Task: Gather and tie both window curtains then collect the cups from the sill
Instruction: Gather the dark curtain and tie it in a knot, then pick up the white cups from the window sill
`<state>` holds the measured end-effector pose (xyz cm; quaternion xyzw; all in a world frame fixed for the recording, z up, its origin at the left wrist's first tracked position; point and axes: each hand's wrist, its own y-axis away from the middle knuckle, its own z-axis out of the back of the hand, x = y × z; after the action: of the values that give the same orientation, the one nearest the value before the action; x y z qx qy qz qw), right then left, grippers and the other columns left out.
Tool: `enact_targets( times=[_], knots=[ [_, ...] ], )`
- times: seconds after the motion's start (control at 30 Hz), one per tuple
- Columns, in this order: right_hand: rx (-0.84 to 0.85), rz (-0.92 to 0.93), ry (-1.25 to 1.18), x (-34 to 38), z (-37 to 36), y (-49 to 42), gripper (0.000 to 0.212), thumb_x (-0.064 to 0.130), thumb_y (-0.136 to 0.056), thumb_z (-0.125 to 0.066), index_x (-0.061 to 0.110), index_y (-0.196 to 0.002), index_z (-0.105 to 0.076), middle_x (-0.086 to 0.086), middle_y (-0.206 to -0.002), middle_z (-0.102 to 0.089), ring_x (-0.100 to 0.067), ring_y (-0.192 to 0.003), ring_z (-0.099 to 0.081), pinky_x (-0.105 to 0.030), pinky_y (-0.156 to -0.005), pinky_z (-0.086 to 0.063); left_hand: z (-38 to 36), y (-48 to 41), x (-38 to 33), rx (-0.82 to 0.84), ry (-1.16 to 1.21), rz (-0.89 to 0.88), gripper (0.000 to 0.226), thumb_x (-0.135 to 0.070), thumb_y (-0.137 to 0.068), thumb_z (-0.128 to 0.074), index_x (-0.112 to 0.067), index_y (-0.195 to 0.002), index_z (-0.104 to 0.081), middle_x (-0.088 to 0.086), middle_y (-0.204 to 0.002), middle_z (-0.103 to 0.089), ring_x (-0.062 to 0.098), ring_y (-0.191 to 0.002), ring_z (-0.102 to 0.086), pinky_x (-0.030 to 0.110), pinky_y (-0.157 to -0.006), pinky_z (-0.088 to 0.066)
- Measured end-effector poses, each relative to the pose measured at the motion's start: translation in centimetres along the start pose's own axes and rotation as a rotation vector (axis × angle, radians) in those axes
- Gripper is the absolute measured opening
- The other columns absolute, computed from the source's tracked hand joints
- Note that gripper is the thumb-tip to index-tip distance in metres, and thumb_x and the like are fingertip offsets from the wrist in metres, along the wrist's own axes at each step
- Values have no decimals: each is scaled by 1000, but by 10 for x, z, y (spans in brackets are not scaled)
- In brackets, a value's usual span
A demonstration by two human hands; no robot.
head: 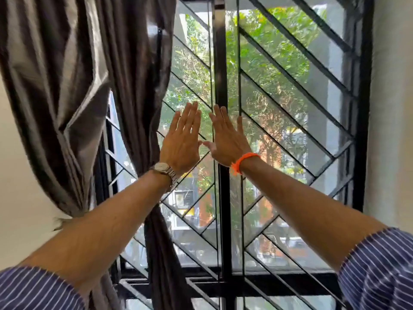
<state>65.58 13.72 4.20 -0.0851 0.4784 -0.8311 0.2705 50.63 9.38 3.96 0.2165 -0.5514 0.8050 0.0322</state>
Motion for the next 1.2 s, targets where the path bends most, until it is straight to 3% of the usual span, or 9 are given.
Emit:
enact_targets(
  times=[0.5, 0.87, 1.03, 1.2],
  knots=[
    [147, -152, 77, -105, -12, 93, 84, 45, -90, -49, 13, -154, -5, -3, -162, 11, -20, -149, 10, -58, -117, 5, -30, 19, -137, 128, 369, -10, 80, -55, -96, -35, -2, -152, -13, 13, -161, -6, 24, -149, -3, 41, -121, -3],
    [278, -214, 85, -121, -94, 183, 86, 28, -86, -59, 13, -153, -6, -5, -162, 3, -20, -150, 0, -51, -120, 1, -109, 98, -217, 349, 533, -63, 79, -51, -98, -32, -4, -153, -3, 11, -162, 4, 23, -149, 8, 44, -121, -2],
    [380, -260, 106, -115, -135, 227, 89, 23, -86, -56, 12, -154, -1, -4, -162, 7, -20, -150, 4, -53, -120, -7, -145, 144, -245, 438, 617, -97, 78, -50, -99, -30, -5, -153, 4, 11, -161, 11, 22, -148, 13, 42, -121, 4],
    [466, -341, 134, -111, -171, 273, 85, 15, -84, -53, 10, -154, -4, -5, -162, 5, -20, -150, 3, -52, -120, -6, -172, 184, -276, 503, 678, -154, 75, -44, -100, -33, -6, -153, 4, 10, -161, 10, 22, -148, 12, 42, -121, 3]
  ],
)
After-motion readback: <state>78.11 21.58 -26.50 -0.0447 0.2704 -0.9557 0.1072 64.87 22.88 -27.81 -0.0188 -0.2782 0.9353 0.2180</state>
